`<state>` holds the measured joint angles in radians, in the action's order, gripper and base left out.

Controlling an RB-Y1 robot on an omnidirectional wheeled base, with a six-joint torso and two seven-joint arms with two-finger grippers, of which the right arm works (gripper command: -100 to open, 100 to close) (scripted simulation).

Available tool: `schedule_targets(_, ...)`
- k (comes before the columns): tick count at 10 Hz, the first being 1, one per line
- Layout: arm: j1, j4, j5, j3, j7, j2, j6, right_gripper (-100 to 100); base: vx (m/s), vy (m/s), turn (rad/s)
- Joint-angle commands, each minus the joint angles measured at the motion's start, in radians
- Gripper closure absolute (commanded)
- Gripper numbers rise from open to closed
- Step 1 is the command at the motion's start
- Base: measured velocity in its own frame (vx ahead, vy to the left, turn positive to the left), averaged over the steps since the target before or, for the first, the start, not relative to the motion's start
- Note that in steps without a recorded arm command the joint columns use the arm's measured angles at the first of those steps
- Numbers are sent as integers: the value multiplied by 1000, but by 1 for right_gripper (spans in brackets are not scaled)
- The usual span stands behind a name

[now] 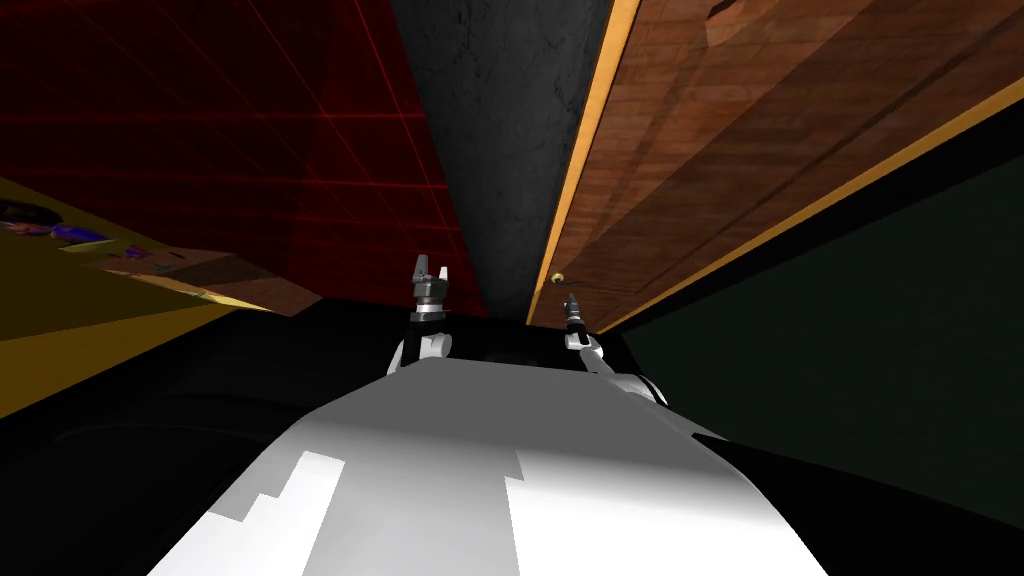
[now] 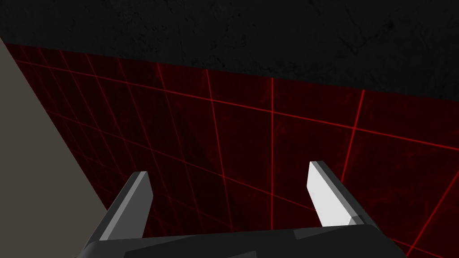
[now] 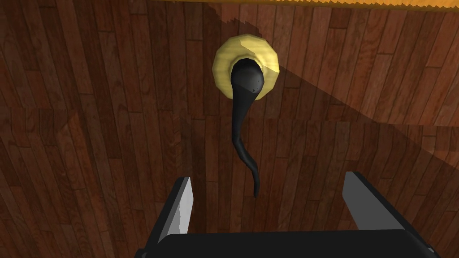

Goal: Pull the door open

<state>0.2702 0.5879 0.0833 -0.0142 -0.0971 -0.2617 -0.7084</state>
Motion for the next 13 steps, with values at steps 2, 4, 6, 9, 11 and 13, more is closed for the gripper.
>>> schedule_targets(2, -18, -2, 16, -7, -11, -24, -9, -100, 63, -6, 82)
schedule_targets(4, -25, -3, 22, -10, -15, -32, -13, -100, 165, 36, 117)
schedule_targets(6, -49, -3, 43, -19, -29, -62, -24, -100, 145, 21, 183)
schedule_targets(9, -74, -11, 65, -29, -44, -93, -36, -100, 90, 5, 118)
schedule_targets(11, -89, 0, 79, -35, -53, -112, -43, -100, 116, 28, 93)
schedule_targets(13, -111, -4, 97, -43, -65, -138, -53, -100, 81, -2, 104)
